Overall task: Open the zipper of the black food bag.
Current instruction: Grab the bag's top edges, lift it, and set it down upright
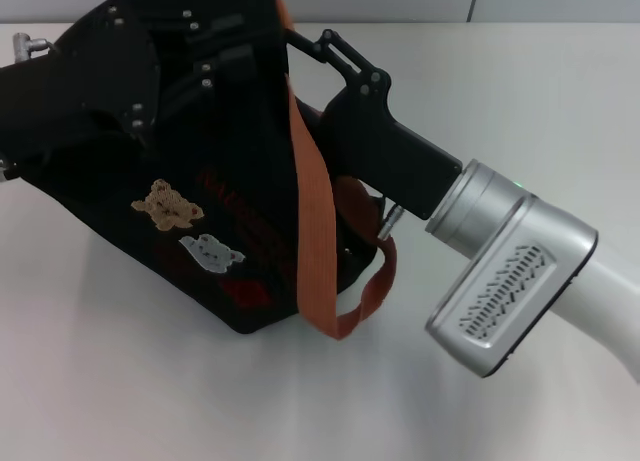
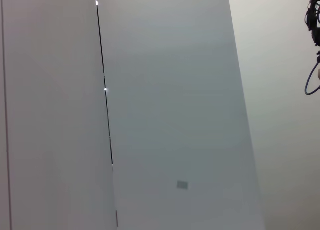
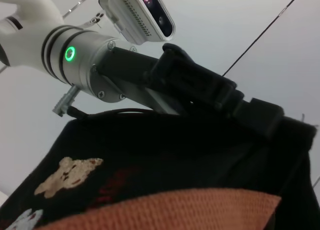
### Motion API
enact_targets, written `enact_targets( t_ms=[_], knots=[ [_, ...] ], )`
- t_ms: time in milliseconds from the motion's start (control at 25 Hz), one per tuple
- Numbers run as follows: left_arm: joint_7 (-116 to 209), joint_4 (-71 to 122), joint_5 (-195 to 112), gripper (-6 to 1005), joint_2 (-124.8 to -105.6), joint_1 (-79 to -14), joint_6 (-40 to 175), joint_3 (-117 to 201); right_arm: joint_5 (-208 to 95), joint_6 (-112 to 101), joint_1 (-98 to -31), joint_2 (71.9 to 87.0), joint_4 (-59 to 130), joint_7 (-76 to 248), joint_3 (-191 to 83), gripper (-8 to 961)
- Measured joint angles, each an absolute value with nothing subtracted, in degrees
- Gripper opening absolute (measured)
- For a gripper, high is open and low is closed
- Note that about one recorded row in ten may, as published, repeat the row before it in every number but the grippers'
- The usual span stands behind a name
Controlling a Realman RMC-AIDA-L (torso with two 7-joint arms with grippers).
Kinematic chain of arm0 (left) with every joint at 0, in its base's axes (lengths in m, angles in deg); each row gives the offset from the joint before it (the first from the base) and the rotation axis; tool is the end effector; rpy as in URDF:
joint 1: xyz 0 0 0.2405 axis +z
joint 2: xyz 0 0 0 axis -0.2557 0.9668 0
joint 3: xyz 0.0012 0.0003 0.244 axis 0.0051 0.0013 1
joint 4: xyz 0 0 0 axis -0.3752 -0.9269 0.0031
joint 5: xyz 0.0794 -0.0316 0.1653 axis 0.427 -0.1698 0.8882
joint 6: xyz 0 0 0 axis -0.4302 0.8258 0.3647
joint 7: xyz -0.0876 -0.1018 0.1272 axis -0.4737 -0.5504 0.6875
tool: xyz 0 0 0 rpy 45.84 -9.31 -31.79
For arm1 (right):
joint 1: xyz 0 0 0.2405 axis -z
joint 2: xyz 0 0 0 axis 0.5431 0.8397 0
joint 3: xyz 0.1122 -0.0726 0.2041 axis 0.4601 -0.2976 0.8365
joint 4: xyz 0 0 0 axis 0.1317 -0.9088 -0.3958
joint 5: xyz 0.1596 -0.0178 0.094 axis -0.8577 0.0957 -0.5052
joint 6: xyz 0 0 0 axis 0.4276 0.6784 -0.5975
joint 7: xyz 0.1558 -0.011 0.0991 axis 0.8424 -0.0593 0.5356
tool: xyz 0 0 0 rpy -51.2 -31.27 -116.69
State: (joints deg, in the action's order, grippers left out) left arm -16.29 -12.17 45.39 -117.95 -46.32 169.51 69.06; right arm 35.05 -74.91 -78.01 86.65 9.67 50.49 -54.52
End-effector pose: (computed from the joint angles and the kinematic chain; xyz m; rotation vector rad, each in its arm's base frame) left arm -0.1595 0.3056 0.0381 -2.5667 0.0265 -1.2130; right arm 0.1016 0.3183 -0.1107 -2.0393 -0.6366 0.8042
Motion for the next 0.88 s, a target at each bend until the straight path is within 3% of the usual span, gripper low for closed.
enact_targets(
  t_ms=[880],
  knots=[
    [-16.13, -12.17, 45.45, 191, -118.25, -46.31, 170.14, 69.11, 36.11, -71.99, -77.54, 86.66, 7.47, 50.50, -48.02, 832]
  ],
)
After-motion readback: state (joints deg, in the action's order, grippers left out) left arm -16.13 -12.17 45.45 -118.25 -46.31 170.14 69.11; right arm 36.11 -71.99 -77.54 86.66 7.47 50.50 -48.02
